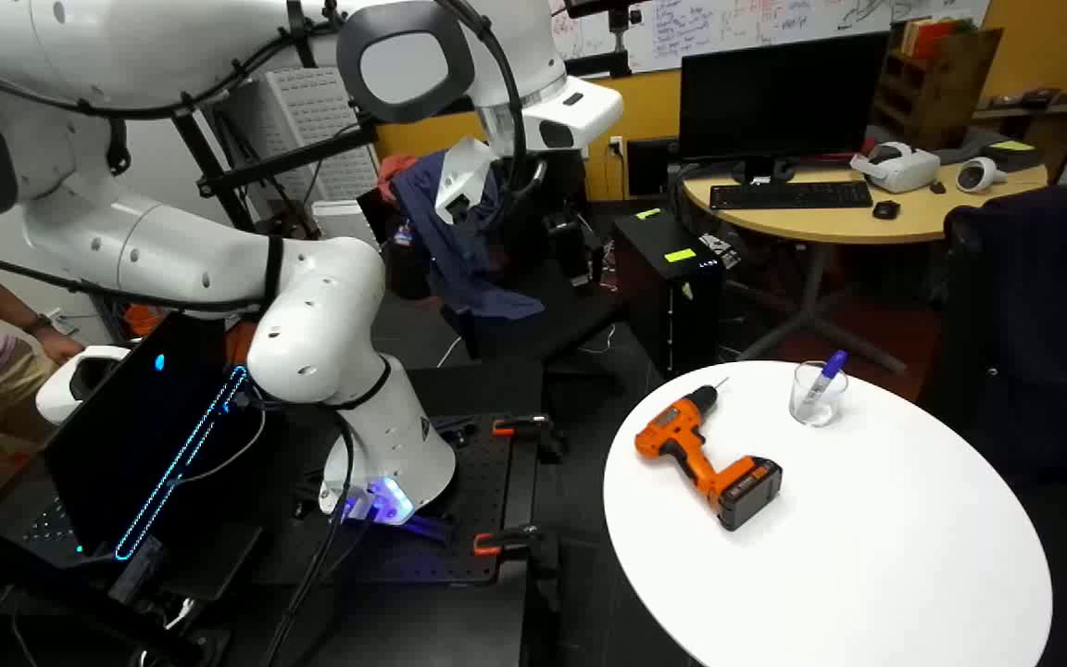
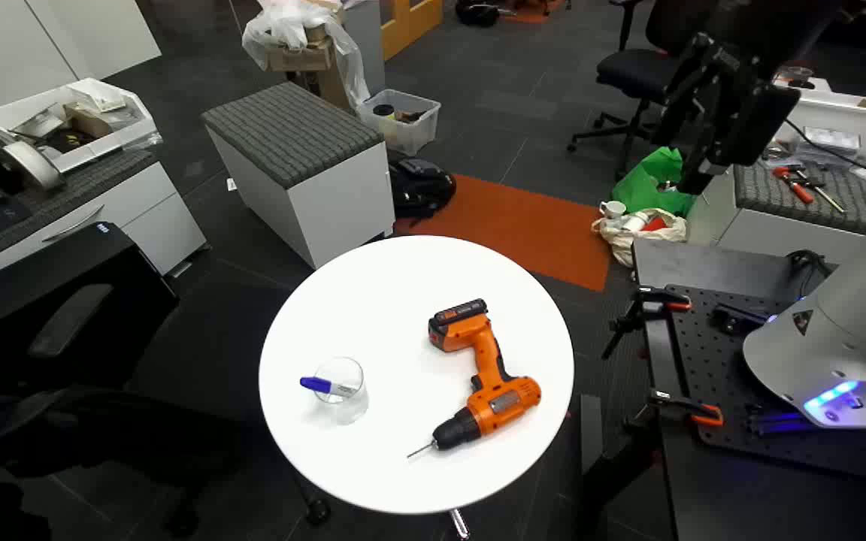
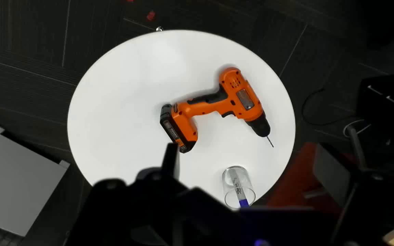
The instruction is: Take the pen out of the cup and put it on the table
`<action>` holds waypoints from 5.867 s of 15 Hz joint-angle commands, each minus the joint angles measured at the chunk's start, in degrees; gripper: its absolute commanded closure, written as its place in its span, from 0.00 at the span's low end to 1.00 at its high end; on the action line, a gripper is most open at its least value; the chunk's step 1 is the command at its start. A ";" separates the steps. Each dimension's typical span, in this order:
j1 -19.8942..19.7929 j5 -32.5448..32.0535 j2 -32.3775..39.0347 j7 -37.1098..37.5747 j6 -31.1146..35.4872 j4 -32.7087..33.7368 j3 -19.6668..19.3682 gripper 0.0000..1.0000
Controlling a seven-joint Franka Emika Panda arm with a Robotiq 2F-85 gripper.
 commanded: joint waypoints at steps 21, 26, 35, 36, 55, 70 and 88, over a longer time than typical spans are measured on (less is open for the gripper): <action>1.71 -4.20 13.95 -7.83 21.16 1.56 -0.63 0.00; 4.08 -3.93 22.59 -13.22 28.19 3.77 -1.02 0.00; 4.63 -3.82 39.73 -15.72 32.81 13.11 0.17 0.00; 4.38 -3.94 42.04 -15.28 33.11 14.49 0.51 0.00; 1.40 -7.19 58.10 -15.11 34.92 25.42 2.88 0.00; -3.94 -4.56 77.84 -25.48 46.84 40.76 11.34 0.00; -8.93 -3.78 94.25 -32.60 47.36 55.65 18.44 0.00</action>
